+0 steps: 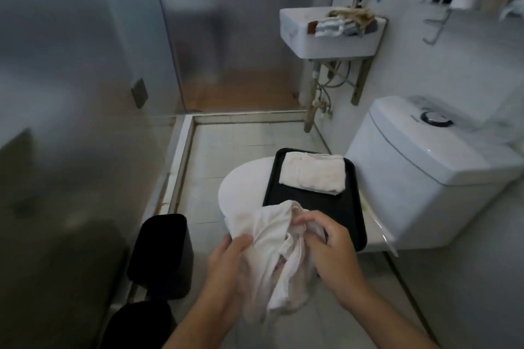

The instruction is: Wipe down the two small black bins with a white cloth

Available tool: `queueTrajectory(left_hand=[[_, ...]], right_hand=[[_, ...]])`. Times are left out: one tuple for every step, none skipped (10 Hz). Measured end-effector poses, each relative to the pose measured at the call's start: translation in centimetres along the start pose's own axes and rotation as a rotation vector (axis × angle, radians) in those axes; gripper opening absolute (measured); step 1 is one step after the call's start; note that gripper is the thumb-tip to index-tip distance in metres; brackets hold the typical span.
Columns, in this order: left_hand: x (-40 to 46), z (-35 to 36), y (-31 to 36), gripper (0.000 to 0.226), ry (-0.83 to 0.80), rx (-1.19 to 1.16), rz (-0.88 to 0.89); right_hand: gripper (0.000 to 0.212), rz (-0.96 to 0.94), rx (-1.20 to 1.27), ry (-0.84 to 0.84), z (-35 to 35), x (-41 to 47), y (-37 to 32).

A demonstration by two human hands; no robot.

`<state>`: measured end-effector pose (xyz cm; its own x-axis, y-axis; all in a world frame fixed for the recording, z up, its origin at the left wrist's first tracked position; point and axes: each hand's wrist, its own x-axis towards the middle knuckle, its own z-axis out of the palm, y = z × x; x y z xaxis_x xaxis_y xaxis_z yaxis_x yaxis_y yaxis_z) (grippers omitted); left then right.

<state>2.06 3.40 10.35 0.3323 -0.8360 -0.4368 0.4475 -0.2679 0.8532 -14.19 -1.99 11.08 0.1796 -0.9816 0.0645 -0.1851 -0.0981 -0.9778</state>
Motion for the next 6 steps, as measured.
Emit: queueTrajectory(left_hand=[[4.0, 5.3, 0.5, 0.024, -0.018, 0.24, 0.083], [9.5, 9.9, 0.7, 0.034, 0.037, 0.439, 0.192], [15.0, 13.0, 0.3, 0.032, 0.065, 0.548, 0.209], [18.9, 13.7, -1.6, 0.036, 0.078, 0.759, 0.189], [20.3, 12.9, -2.6, 0.023, -0.001, 1.115, 0.212], [18.5, 12.4, -2.0, 0.022, -0.077, 1.307, 0.292]], right_hand=[[0.029, 0.065, 0.04, 0.165, -3.5, 4.0, 1.5], [0.019, 0.099, -0.004, 0.224, -6.4, 7.9, 3.5], [0.021, 0.128, -0.071, 0.274, -7.9, 11.8, 5.9], [0.015, 0.22, -0.333, 0.203, -8.2, 15.2, 9.0], [0.023, 0.295, -0.701, 0.154, -8.1, 16.4, 10.3], [0.026, 0.228, -0.77, 0.124, -7.6, 15.2, 8.3]])
